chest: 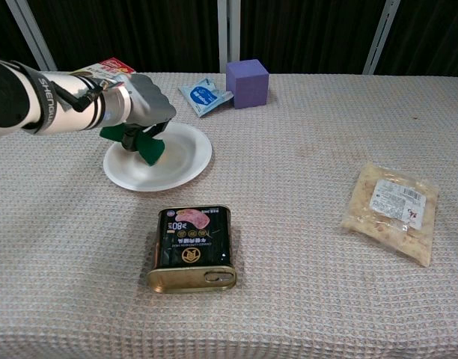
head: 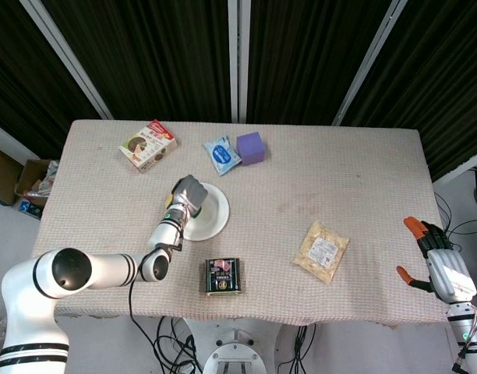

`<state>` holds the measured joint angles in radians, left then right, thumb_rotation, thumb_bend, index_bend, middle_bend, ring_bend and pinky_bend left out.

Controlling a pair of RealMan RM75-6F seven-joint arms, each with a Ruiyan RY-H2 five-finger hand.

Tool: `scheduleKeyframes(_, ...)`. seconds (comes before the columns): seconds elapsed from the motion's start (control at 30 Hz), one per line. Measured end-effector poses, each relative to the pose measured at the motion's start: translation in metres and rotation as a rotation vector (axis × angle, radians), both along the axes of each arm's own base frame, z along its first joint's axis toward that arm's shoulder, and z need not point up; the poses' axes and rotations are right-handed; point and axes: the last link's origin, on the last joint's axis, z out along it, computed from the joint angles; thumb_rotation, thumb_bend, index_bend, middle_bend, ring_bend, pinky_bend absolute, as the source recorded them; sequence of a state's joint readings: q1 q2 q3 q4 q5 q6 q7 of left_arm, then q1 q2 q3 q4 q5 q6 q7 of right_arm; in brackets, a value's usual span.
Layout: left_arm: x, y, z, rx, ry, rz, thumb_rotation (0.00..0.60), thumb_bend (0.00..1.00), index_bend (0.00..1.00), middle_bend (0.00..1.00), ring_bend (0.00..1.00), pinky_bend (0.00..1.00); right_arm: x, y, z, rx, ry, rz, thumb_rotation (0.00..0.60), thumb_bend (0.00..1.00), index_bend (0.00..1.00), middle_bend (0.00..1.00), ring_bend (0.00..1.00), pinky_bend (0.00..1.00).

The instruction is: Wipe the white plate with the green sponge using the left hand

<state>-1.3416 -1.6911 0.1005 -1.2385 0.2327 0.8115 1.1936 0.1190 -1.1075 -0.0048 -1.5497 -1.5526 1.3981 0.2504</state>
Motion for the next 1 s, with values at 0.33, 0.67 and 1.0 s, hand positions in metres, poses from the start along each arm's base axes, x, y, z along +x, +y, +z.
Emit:
scheduleKeyframes(0.33, -0.006, 0.003, 0.042, 0.085, -0.243, 0.087, 0.600, 0.53, 0.67, 0.64, 0.66, 0.79, 0.002, -0.002, 0.001, -0.003, -0.005, 0.016, 0.600, 0.19, 0.05, 0.07, 0.00, 0.00)
scheduleKeyframes(0.67, -0.073, 0.007, 0.075, 0.227, -0.600, 0.291, 0.600, 0.53, 0.59, 0.54, 0.53, 0.60, 0.002, -0.003, 0.000, 0.001, -0.009, 0.024, 0.600, 0.19, 0.05, 0.07, 0.00, 0.00)
scheduleKeyframes(1.0, -0.131, 0.010, 0.067, 0.288, -0.689, 0.398, 0.600, 0.31, 0.23, 0.17, 0.19, 0.26, 0.006, -0.004, -0.001, 0.001, -0.007, 0.033, 0.600, 0.19, 0.05, 0.07, 0.00, 0.00)
